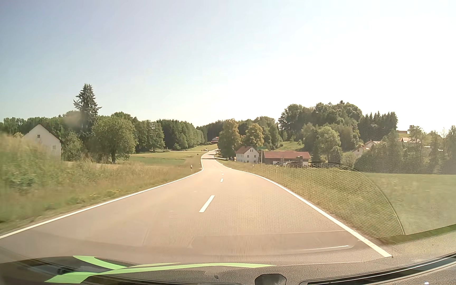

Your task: Follow the waypoints while adhering to traffic rules and regulations

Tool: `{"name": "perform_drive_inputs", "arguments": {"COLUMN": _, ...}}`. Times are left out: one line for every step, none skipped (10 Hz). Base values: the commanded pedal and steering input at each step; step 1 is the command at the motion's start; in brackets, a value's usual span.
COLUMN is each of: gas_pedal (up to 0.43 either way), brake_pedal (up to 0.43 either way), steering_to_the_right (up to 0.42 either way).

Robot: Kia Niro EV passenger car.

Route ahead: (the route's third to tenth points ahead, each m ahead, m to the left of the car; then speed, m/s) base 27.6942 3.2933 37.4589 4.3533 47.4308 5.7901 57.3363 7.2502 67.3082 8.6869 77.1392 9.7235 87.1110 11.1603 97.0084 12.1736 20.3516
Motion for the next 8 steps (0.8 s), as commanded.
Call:
{"name": "perform_drive_inputs", "arguments": {"gas_pedal": 0.0, "brake_pedal": 0.0, "steering_to_the_right": -0.012}}
{"name": "perform_drive_inputs", "arguments": {"gas_pedal": 0.0, "brake_pedal": 0.0, "steering_to_the_right": -0.012}}
{"name": "perform_drive_inputs", "arguments": {"gas_pedal": 0.0, "brake_pedal": 0.0, "steering_to_the_right": -0.012}}
{"name": "perform_drive_inputs", "arguments": {"gas_pedal": 0.0, "brake_pedal": 0.0, "steering_to_the_right": -0.012}}
{"name": "perform_drive_inputs", "arguments": {"gas_pedal": 0.0, "brake_pedal": 0.0, "steering_to_the_right": -0.012}}
{"name": "perform_drive_inputs", "arguments": {"gas_pedal": 0.0, "brake_pedal": 0.0, "steering_to_the_right": -0.012}}
{"name": "perform_drive_inputs", "arguments": {"gas_pedal": 0.0, "brake_pedal": 0.0, "steering_to_the_right": -0.012}}
{"name": "perform_drive_inputs", "arguments": {"gas_pedal": 0.0, "brake_pedal": 0.0, "steering_to_the_right": -0.012}}
